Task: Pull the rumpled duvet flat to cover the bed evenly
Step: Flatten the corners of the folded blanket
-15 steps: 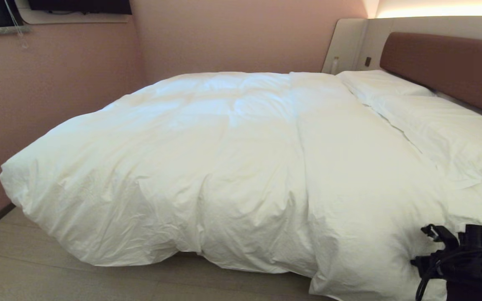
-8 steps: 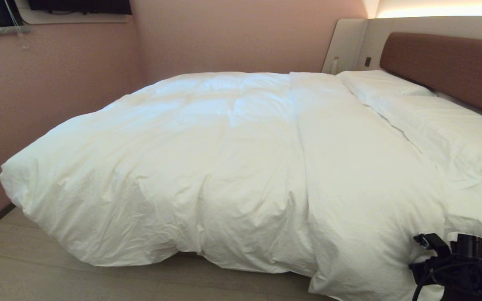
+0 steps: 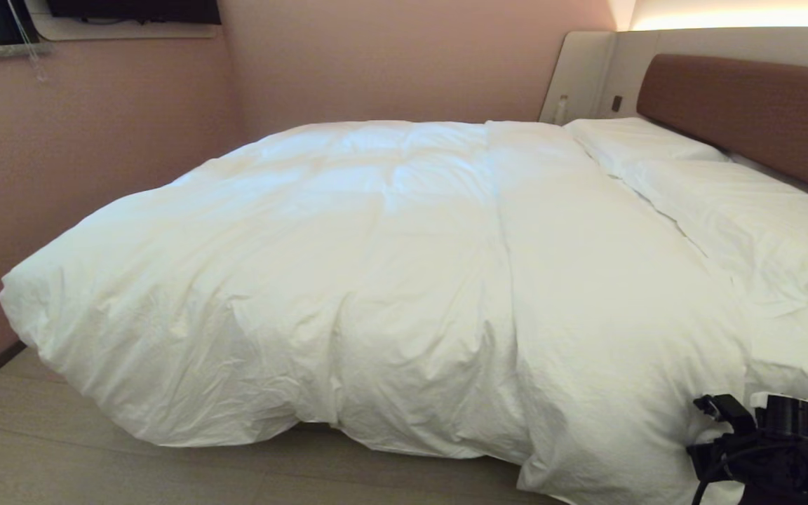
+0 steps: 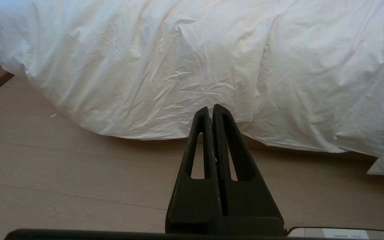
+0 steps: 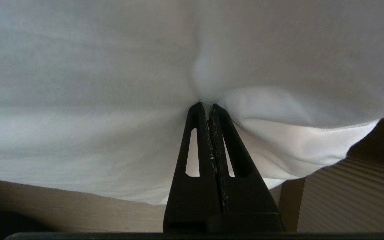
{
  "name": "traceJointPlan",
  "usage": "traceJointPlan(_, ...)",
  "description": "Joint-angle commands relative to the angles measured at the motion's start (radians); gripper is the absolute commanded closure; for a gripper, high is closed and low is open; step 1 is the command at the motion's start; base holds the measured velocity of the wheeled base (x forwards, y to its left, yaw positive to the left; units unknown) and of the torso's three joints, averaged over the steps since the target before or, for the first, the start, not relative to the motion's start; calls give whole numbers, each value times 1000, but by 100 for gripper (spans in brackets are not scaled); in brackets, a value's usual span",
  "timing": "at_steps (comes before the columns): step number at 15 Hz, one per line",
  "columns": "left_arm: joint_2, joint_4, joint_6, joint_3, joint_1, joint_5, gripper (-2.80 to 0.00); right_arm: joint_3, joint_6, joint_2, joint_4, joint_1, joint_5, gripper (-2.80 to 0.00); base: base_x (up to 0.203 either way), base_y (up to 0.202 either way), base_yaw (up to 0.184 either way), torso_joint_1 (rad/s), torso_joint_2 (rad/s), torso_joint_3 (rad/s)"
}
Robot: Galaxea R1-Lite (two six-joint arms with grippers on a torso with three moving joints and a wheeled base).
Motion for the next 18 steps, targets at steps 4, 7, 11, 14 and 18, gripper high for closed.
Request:
traceJointPlan(4,0,0,-1,1,0,0,0,2,0,1,-8,0,1,0,0,0,0,0,0,0)
traceJointPlan(7,0,0,-1,1,0,0,0,3,35,-4,-16,-2,5,0,0,0,0,0,0,0)
traceJointPlan(11,0,0,-1,1,0,0,0,127,117,-137,-106,-4,7,0,0,0,0,0,0,0)
traceJointPlan(14,0,0,-1,1,0,0,0,366,125,-318,-203,-10,7,0,0,0,0,0,0,0)
traceJointPlan(18,0,0,-1,1,0,0,0,543,133,-606,-297,-43,12,0,0,0,0,0,0,0)
